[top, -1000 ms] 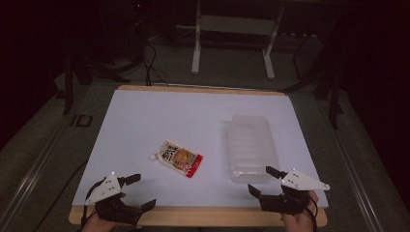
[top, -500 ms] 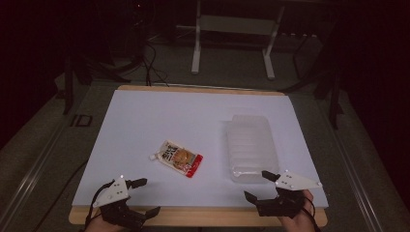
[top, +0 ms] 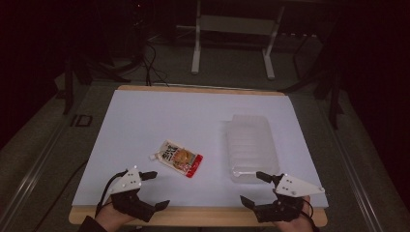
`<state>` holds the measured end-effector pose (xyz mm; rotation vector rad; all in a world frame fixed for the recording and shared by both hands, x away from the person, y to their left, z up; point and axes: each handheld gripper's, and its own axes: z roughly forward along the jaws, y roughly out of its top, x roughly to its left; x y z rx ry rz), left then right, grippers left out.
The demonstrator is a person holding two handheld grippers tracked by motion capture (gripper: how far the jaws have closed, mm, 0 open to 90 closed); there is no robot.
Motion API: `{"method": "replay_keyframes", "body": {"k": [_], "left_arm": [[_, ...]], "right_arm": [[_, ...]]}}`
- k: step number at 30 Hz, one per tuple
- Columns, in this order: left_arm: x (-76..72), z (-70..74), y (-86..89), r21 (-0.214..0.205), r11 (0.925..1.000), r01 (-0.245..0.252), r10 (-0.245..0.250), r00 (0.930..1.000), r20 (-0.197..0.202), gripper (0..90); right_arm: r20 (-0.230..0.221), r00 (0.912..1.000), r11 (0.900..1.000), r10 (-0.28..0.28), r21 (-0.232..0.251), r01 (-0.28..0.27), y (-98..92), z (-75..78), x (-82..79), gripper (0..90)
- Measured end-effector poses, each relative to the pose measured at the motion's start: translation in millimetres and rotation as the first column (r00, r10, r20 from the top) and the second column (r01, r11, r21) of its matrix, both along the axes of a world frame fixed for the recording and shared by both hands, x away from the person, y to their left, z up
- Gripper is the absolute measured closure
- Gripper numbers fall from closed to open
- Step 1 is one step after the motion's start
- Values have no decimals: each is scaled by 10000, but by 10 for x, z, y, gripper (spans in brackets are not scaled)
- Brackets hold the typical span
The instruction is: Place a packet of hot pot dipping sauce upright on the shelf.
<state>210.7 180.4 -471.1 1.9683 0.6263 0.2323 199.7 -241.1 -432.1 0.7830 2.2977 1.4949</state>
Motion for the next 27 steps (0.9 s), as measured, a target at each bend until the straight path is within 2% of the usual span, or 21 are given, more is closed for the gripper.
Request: {"method": "replay_keyframes", "body": {"k": [4, 8, 16, 24, 25, 27], "left_arm": [[90, 56, -8, -68, 10000, -49, 50, 10000, 11, 22], [159, 79, -11, -67, 9999, -113, 113, 9999, -21, 22], [348, 84, 3, -16, 9991, -427, 427, 9990, -124, 23], [536, 97, 78, -106, 9955, -941, 940, 9955, -113, 30], [559, 98, 86, -55, 9936, -1132, 1132, 9936, -35, 30], [606, 97, 102, -101, 9934, -1141, 1140, 9934, -107, 30]], "right_arm": [[308, 9995, 9998, -12, 202, 6, -21, 36, -26, 108], [483, 9987, 9998, -132, 172, 124, -26, 53, -38, 107], [584, 9981, 9998, -179, 43, 177, -8, 53, -45, 107], [610, 9979, 9997, -229, -85, 235, -2, 43, -40, 107], [605, 9978, 9996, -256, -62, 261, -2, 44, -43, 107], [626, 9978, 9997, -224, -86, 229, -3, 43, -42, 107]]}}
